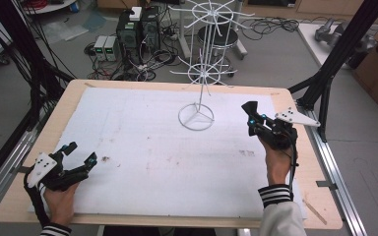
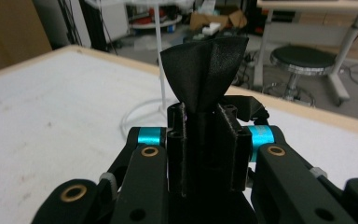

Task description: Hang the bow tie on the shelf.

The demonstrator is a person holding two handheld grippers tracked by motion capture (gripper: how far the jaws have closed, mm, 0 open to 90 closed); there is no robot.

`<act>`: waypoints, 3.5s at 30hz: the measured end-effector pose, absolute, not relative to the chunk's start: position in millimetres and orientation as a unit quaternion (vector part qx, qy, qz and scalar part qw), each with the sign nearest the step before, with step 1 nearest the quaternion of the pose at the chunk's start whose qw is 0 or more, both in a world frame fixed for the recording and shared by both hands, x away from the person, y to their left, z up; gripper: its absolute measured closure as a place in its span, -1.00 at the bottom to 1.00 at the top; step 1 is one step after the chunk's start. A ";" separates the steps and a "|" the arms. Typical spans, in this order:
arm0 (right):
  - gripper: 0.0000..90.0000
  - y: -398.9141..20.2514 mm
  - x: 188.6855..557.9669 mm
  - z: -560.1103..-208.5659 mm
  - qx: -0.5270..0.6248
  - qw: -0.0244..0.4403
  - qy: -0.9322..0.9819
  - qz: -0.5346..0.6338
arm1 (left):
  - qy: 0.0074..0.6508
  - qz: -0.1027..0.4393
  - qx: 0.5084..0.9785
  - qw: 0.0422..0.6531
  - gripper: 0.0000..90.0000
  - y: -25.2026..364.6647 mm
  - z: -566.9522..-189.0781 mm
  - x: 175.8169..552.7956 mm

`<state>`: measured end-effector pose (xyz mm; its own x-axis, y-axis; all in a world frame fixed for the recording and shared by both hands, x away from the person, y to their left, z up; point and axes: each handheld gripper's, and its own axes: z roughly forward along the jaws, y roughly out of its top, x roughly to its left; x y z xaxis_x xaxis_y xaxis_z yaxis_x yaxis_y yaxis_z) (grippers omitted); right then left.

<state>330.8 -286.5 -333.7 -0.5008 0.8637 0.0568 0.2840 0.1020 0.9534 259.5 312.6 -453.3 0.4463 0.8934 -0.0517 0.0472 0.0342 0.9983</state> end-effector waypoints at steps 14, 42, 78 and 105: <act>0.66 -271.5 341.5 -319.2 0.407 0.315 0.657 0.550 | 0.394 0.349 0.598 0.604 -0.65 312.7 -453.4 259.7; 0.66 -227.1 373.0 -299.2 0.375 0.340 0.631 0.588 | 0.396 0.346 0.596 0.607 -0.65 313.4 -453.4 260.5; 0.66 -198.7 399.3 -311.9 0.377 0.312 0.658 0.572 | 0.397 0.343 0.597 0.607 -0.65 314.4 -453.3 260.5; -0.11 -199.3 393.2 -308.0 0.378 0.311 0.661 0.569 | 0.398 0.344 0.596 0.606 -0.65 314.3 -453.4 260.5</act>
<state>393.2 -199.3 -308.0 -0.5208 0.8534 0.0205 0.1465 0.0657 0.9870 260.5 314.3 -453.4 0.4469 0.8917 -0.0715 0.0568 0.0514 0.9971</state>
